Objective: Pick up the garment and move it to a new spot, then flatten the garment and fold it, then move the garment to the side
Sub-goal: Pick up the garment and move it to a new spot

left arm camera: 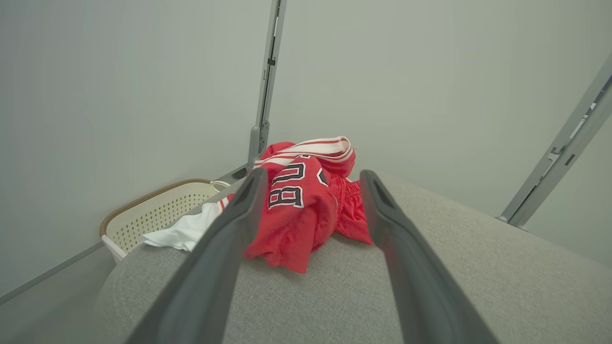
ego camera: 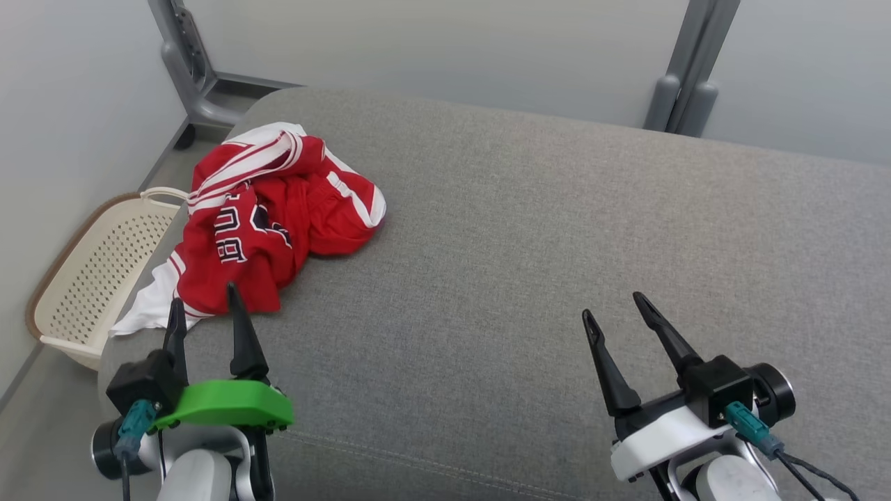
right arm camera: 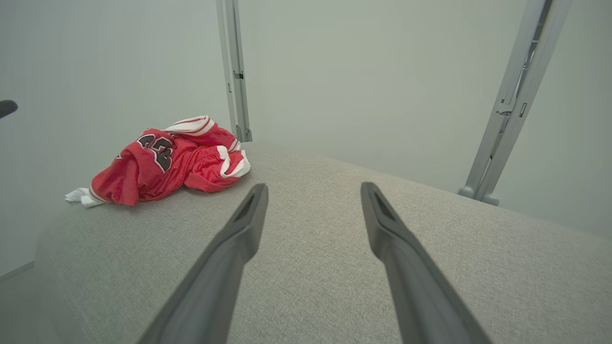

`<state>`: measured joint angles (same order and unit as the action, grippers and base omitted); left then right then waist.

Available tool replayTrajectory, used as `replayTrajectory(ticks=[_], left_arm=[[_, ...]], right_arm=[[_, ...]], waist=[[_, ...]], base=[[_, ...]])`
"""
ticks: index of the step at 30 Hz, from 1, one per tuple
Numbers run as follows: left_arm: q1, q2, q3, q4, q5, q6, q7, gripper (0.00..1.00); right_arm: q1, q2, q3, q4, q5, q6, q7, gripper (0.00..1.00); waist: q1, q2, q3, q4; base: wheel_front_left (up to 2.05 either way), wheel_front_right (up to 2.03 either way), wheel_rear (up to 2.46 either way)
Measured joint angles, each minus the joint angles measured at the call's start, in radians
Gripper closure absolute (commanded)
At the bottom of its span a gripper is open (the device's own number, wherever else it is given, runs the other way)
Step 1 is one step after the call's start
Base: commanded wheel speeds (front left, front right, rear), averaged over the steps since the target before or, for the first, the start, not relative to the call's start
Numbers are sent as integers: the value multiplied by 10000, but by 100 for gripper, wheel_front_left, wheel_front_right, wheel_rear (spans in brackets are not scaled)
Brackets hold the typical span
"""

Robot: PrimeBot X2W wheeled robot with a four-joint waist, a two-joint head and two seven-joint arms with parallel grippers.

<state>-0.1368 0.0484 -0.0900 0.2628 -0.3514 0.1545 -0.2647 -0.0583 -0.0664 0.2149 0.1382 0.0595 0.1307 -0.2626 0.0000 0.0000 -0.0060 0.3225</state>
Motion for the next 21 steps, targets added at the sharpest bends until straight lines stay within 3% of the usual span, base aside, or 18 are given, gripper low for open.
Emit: replayTrajectory(ticks=[10,21], left_arm=[[-2185,2,88,1870,-1009,42,0,0],[-5006,6,109,4951,-2268,280,165,0]], right_arm=[[-656,-631,155,-77,10,0,0,0],[-1072,-1235,395,84,173,0,0,0]], waist=[[1,0,1162,-89],[1,0,2382,-309]], base=[[0,0,0],[0,0,0]])
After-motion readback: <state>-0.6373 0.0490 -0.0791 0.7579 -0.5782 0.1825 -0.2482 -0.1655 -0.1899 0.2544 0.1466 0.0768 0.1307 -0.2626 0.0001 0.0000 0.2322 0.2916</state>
